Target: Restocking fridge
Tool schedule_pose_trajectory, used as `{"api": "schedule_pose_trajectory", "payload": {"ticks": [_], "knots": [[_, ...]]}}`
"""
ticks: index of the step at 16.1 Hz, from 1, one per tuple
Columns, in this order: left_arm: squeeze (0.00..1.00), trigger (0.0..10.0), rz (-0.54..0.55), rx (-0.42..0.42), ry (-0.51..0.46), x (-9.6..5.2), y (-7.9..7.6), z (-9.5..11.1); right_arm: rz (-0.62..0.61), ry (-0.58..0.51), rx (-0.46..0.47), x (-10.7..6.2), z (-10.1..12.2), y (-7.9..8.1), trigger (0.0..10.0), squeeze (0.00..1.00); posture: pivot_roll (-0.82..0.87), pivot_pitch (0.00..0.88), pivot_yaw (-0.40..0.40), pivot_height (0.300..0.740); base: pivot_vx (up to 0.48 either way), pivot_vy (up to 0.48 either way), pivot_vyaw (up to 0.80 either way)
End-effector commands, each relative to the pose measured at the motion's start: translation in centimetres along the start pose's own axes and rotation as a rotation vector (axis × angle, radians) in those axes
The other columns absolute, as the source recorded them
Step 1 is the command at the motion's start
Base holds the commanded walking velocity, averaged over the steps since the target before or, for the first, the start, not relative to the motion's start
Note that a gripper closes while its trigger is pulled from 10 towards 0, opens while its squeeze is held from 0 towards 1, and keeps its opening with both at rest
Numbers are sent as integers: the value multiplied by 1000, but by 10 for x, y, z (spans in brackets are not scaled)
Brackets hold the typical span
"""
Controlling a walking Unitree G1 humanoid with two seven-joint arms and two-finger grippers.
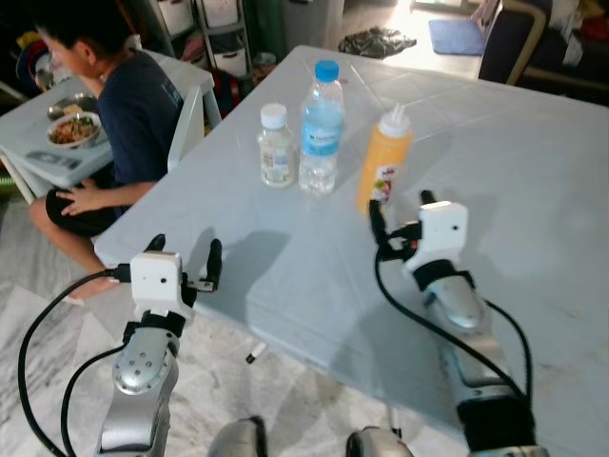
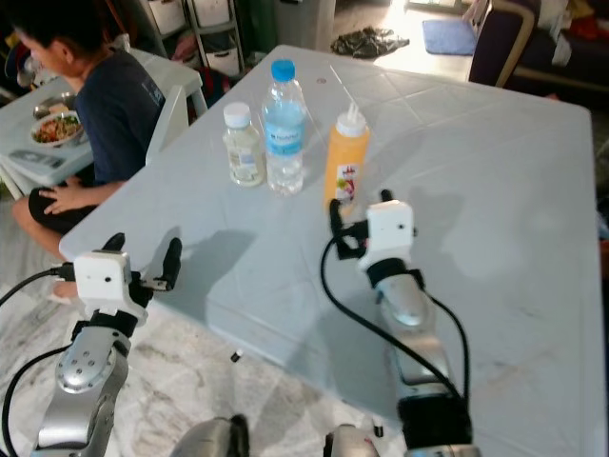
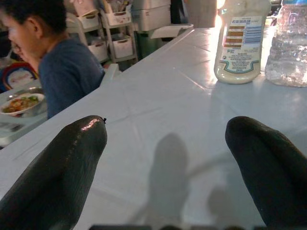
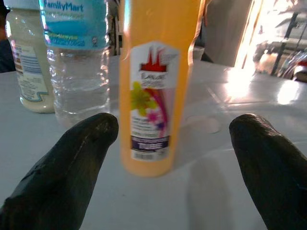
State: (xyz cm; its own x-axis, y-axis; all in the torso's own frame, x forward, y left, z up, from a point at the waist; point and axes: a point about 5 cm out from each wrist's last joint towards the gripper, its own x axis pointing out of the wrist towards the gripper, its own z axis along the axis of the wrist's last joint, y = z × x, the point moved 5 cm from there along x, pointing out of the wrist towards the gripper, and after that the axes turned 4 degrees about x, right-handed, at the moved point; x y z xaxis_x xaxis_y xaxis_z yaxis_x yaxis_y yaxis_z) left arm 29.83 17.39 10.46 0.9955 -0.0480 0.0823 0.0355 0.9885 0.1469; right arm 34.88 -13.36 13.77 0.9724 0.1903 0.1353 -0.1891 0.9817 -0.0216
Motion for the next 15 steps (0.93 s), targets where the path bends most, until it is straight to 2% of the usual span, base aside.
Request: {"api": "schedule_pose_trajectory", "payload": {"ticks": [1, 8, 12, 15], "knots": [[0, 10000, 14, 19, 11, -3, 7, -1, 20, -25, -13, 5, 5, 6, 10000, 0, 1, 132, 10, 740, 0, 0, 0], [0, 10000, 14, 26, 25, -6, 5, -3, 41, -73, -93, 33, 22, -8, 10000, 0, 21, 149, 10, 740, 0, 0, 0], [0, 10000, 22, 43, 38, -12, 10, -4, 31, -87, -102, 46, 29, -19, 10000, 0, 45, 158, 11, 740, 0, 0, 0], [0, 10000, 13, 50, 47, -14, 9, -5, 39, -108, -108, 54, 36, -19, 10000, 0, 55, 163, 19, 740, 0, 0, 0]]}}
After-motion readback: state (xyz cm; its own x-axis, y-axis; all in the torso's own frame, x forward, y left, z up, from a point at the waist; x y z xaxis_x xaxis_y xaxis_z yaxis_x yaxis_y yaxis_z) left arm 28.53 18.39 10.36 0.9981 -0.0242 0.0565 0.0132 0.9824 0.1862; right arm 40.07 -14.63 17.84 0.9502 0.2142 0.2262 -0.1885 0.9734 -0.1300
